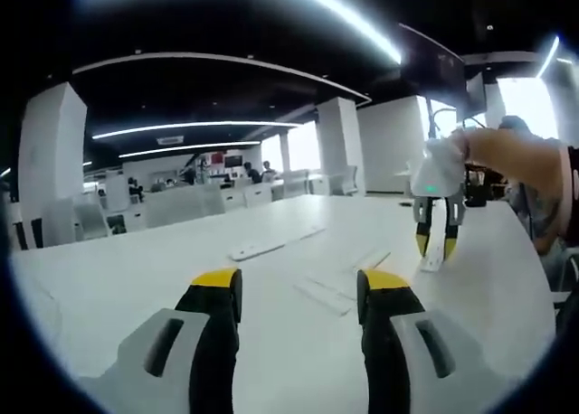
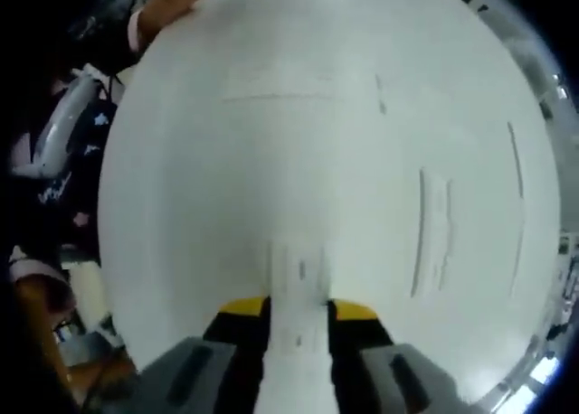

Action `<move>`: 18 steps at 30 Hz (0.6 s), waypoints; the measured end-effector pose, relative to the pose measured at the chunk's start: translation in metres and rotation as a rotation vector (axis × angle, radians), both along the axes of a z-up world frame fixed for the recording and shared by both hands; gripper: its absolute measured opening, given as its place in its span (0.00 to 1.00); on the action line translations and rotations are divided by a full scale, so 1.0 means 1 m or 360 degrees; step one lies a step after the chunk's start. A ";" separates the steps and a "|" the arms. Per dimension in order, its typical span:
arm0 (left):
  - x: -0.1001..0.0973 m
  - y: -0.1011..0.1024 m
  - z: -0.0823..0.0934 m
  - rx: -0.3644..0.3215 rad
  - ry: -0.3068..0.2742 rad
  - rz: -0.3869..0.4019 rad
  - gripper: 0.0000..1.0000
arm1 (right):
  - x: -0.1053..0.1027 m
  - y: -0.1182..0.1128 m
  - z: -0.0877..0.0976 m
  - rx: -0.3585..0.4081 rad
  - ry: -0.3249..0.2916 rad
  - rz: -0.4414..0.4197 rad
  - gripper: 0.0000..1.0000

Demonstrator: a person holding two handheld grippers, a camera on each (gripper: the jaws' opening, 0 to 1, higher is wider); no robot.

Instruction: Locate the socket holder cover, grip the socket holder cover, clip it into the socket holder slot.

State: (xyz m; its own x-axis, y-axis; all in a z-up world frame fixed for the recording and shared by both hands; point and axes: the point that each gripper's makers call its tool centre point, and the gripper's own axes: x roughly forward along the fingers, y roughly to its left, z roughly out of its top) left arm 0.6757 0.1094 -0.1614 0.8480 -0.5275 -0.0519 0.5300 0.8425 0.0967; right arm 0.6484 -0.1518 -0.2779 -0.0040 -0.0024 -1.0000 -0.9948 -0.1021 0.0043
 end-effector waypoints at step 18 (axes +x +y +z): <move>0.002 0.002 0.001 -0.0015 -0.0004 0.0006 0.51 | 0.008 -0.021 0.023 -0.0059 -0.0017 -0.0018 0.27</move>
State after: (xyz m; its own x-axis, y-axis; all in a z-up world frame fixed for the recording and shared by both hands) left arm 0.6772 0.1112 -0.1602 0.8501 -0.5247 -0.0449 0.5265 0.8454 0.0901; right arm 0.6560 -0.1727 -0.2553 0.0065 -0.0395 -0.9992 -0.9959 -0.0909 -0.0029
